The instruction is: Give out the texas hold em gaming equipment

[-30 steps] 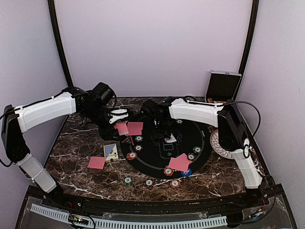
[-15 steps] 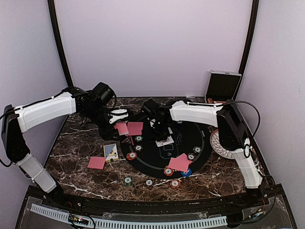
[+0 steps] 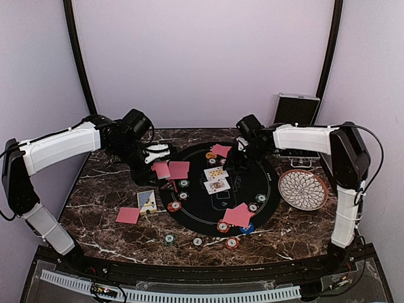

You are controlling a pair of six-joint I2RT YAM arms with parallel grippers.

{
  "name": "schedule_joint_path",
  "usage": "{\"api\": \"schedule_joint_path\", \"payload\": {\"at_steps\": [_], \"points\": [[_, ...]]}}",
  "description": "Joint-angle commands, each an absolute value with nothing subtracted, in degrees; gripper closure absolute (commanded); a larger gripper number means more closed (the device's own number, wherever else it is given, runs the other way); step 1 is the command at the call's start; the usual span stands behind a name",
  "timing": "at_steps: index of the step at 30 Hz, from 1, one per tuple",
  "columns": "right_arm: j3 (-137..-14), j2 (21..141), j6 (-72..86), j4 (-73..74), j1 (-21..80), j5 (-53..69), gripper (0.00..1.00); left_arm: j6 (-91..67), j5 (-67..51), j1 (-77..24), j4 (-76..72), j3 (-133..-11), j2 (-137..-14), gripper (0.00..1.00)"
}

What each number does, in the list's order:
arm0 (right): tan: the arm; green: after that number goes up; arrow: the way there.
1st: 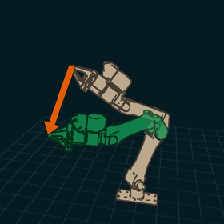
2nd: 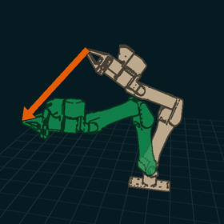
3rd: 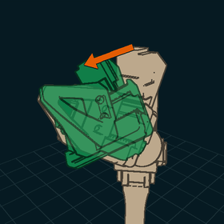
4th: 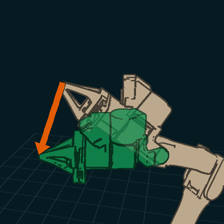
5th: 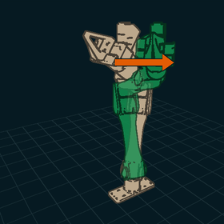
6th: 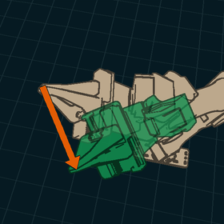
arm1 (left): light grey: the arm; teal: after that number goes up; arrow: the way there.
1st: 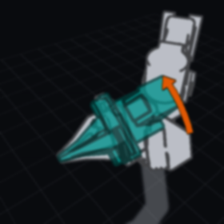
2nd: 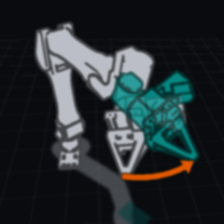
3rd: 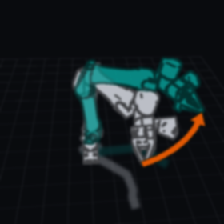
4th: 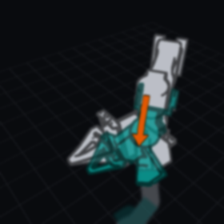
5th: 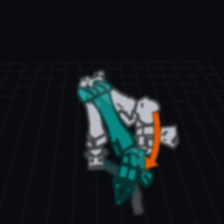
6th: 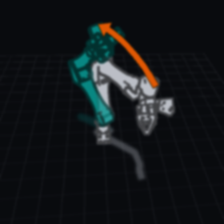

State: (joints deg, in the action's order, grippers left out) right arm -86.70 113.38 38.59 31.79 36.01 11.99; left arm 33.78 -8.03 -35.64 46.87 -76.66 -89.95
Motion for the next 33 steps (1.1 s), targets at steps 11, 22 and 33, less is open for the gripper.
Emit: {"api": "schedule_joint_path", "payload": {"at_steps": [11, 22, 33], "points": [[-74.4, 110.1, 44.5, 13.5, 33.4, 26.3, 0.49, 33.7, -8.9, -35.5, 47.9, -77.2, -88.2, 1.0], [-71.6, 106.2, 59.4, -9.2, 41.2, 36.3, 0.34, 33.1, -10.8, -35.5, 47.8, -79.1, -89.6, 1.0], [-76.9, 114.0, 70.1, -22.4, 48.6, 40.7, 0.34, 32.4, -11.8, -35.5, 48.3, -79.3, -89.4, 1.0]]}}
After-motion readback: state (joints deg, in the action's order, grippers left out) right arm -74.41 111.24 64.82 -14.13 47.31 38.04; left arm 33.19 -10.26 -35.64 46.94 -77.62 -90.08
